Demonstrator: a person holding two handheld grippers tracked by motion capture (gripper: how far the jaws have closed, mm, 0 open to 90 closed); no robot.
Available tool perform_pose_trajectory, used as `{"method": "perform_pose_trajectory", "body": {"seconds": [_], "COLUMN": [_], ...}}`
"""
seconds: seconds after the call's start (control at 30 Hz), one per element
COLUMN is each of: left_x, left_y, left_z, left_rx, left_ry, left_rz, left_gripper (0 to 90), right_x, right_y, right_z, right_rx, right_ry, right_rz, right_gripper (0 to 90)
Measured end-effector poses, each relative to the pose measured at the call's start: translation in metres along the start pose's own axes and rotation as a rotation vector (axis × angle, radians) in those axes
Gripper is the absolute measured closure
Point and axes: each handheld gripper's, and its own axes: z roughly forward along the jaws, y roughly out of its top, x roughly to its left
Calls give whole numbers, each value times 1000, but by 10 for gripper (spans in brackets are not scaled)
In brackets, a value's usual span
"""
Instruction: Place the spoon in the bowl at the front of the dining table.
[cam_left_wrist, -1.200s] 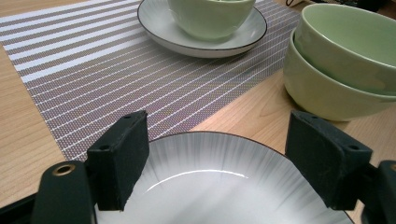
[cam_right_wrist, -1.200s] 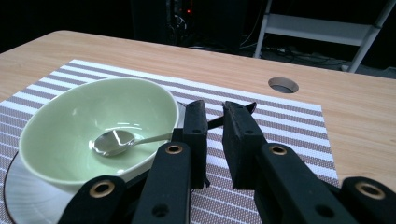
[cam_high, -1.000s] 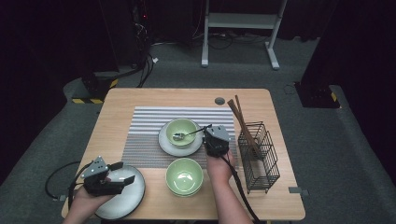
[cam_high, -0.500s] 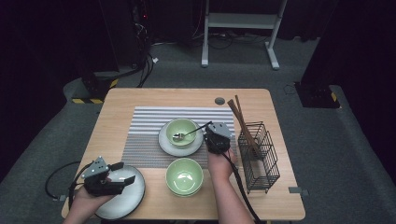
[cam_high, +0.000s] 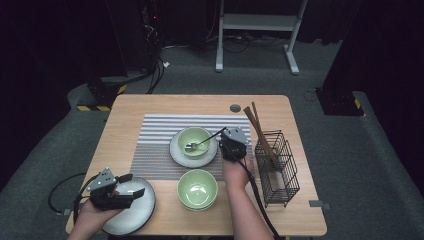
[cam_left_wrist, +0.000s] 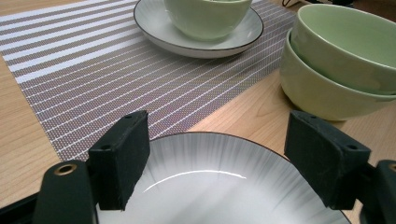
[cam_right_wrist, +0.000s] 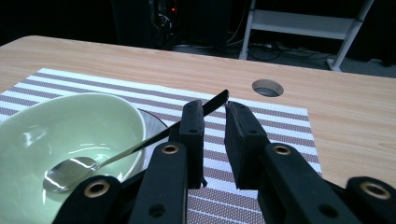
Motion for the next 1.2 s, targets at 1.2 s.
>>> {"method": "perform_pose_trajectory", "body": {"seconds": [1.2], "left_x": [-5], "left_y": [-2], "left_z": [3], "left_rx": [9], "left_ry": [-9], "left_rz": [8], "left_gripper": [226], "right_x": [11], "right_y": [-3], "right_z": [-51], "right_rx": [-54], "right_ry": [75], "right_rz": [-15], "right_gripper": [648]}}
